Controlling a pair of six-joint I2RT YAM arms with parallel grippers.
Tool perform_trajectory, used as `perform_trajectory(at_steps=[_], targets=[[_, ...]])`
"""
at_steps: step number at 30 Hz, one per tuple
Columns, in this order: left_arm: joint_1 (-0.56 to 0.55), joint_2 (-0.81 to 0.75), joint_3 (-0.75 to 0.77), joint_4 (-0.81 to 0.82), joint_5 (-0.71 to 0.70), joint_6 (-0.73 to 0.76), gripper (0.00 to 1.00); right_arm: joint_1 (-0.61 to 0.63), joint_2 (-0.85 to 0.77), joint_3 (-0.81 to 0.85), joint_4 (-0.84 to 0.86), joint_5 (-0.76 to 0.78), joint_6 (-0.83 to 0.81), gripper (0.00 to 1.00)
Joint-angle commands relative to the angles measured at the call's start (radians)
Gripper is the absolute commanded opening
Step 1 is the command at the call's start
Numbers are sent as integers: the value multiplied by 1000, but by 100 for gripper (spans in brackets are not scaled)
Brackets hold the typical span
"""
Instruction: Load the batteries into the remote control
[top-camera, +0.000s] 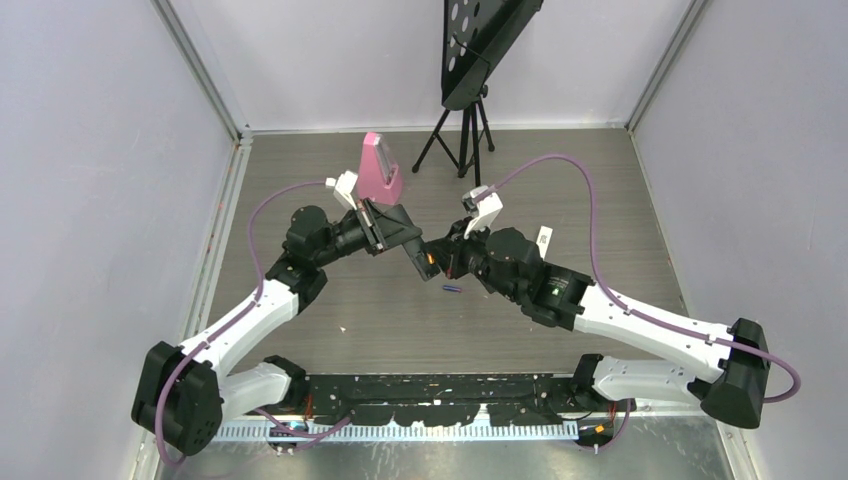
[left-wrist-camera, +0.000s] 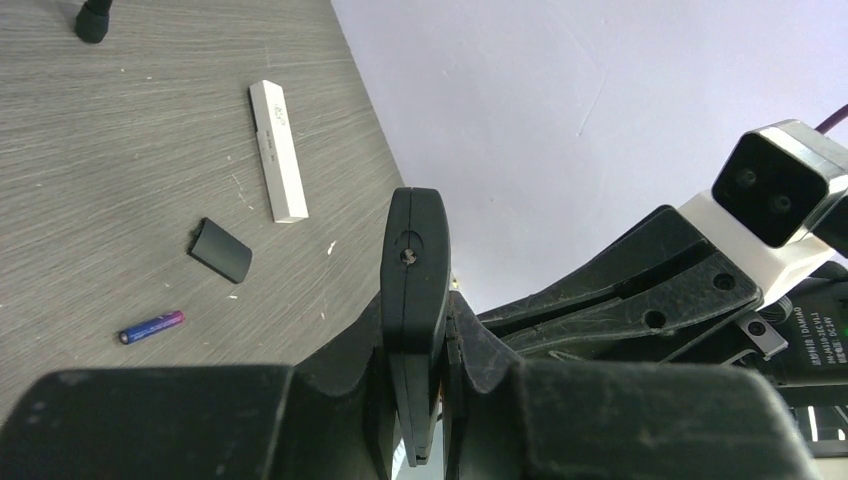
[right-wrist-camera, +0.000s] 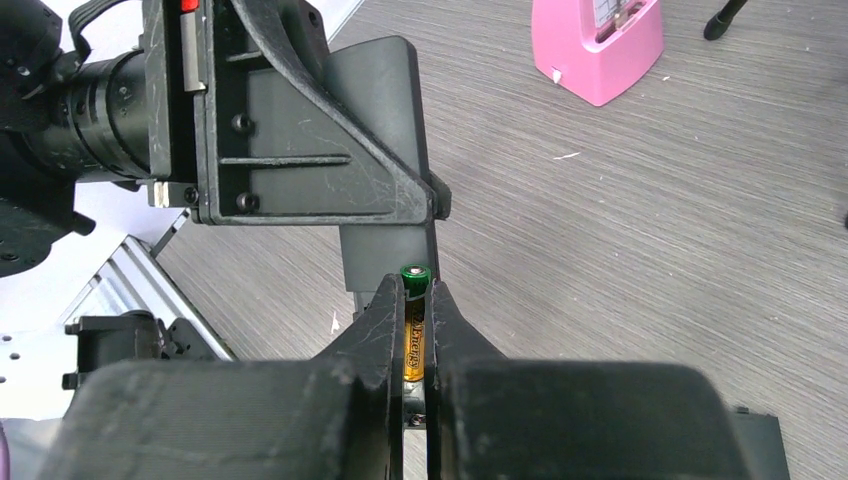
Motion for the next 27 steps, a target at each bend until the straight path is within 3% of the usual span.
perform_trajectory(at_steps=[1, 27], targets=[[5, -21, 35, 108, 6, -41, 0, 6, -37, -9, 20, -25, 13, 1], [13, 17, 24, 236, -8, -142, 0, 24, -50, -51, 2, -96, 21, 1]])
